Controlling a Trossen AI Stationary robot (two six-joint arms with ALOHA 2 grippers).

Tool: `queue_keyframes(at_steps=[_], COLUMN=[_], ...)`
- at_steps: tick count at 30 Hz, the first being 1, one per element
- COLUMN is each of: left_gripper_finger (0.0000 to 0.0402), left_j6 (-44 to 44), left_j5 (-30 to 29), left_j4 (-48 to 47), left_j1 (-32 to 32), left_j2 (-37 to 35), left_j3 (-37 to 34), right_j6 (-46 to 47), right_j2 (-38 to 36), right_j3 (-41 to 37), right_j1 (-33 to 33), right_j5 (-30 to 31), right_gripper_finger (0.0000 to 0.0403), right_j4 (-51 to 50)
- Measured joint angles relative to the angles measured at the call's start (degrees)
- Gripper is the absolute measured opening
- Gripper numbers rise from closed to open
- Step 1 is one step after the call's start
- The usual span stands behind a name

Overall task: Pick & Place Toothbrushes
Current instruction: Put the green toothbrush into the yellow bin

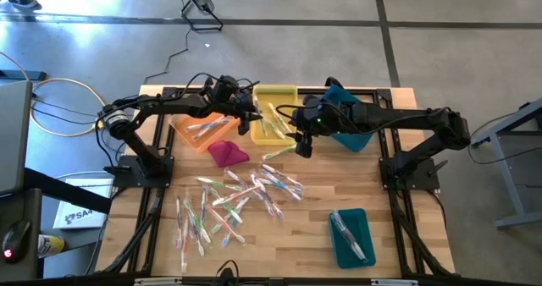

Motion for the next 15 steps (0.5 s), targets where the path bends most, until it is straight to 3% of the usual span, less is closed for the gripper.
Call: queue_keyframes(at_steps=[7, 15], left_gripper_finger=[0.0161, 0.0169], left_j6=[4.3, 8.8], left_j5=[-0.8, -1.7], left_j4=[3.0, 7.6], left_j1=[0.0, 0.0], left_j2=[0.0, 0.0], left_j3=[0.0, 0.0], right_j6=[0.0, 0.0], right_j2=[0.0, 0.0], right_j3=[0.0, 0.0], right_j1=[0.0, 0.0], right_j5=[0.0, 0.0], right_gripper_finger=[0.0175, 0.0175], right_j4=[0.0, 0.0])
